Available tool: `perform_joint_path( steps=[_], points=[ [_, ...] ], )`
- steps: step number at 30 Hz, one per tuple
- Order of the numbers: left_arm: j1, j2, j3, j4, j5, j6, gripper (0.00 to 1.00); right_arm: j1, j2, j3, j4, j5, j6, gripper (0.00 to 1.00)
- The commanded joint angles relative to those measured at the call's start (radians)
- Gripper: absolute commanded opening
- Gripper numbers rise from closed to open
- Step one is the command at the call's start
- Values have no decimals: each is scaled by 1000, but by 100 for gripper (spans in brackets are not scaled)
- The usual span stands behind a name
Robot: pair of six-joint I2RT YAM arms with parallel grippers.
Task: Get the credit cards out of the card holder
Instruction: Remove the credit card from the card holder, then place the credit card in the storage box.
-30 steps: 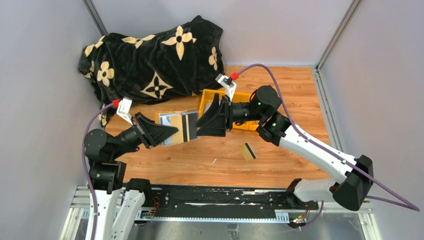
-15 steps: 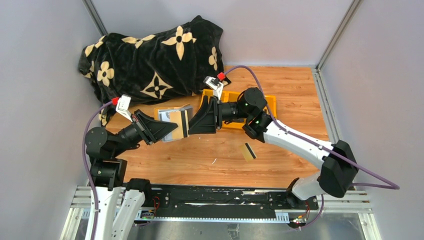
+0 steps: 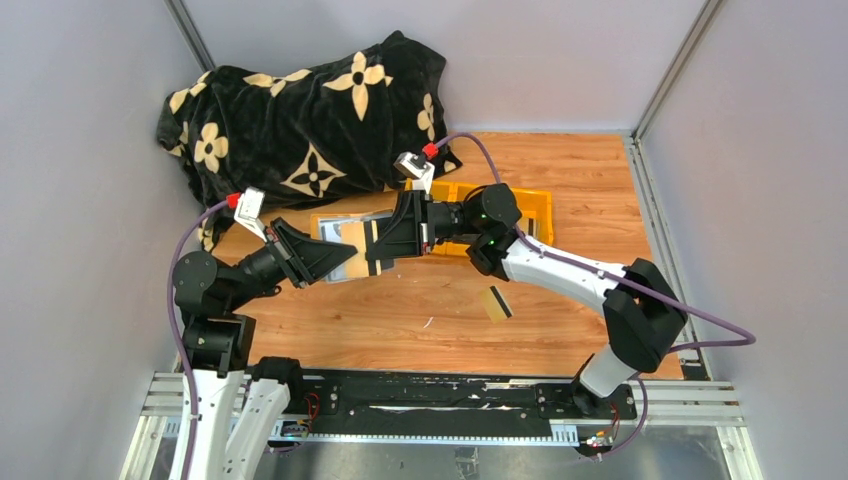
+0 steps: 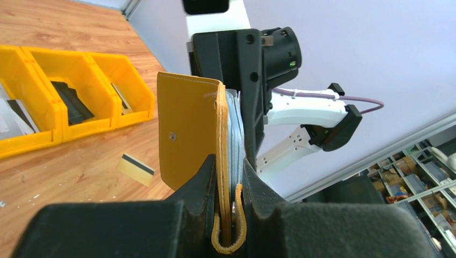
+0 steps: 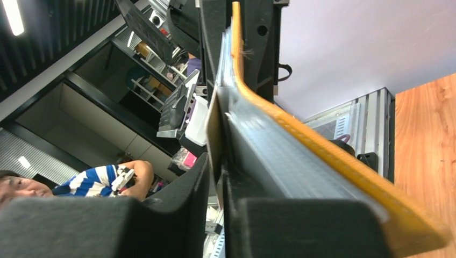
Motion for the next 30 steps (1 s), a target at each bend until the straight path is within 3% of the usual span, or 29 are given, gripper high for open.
perform_joint_path(
  steps=[1, 2, 7, 12, 30],
  points=[
    [3, -10, 6, 19, 12, -5, 3, 9, 18, 5, 99, 10, 61, 6],
    [4, -12, 6, 19, 15, -10, 5, -2, 20, 0, 98, 18, 71, 0],
    [3, -15, 9, 33, 28, -29, 18, -54, -8, -53, 108, 24, 80, 0],
    [4, -12, 7, 28, 10, -32, 19, -76, -66, -88, -4, 13, -23, 0],
    [4, 14, 63, -88, -58, 83, 2, -241, -234, -174, -131, -54, -75, 0]
  ],
)
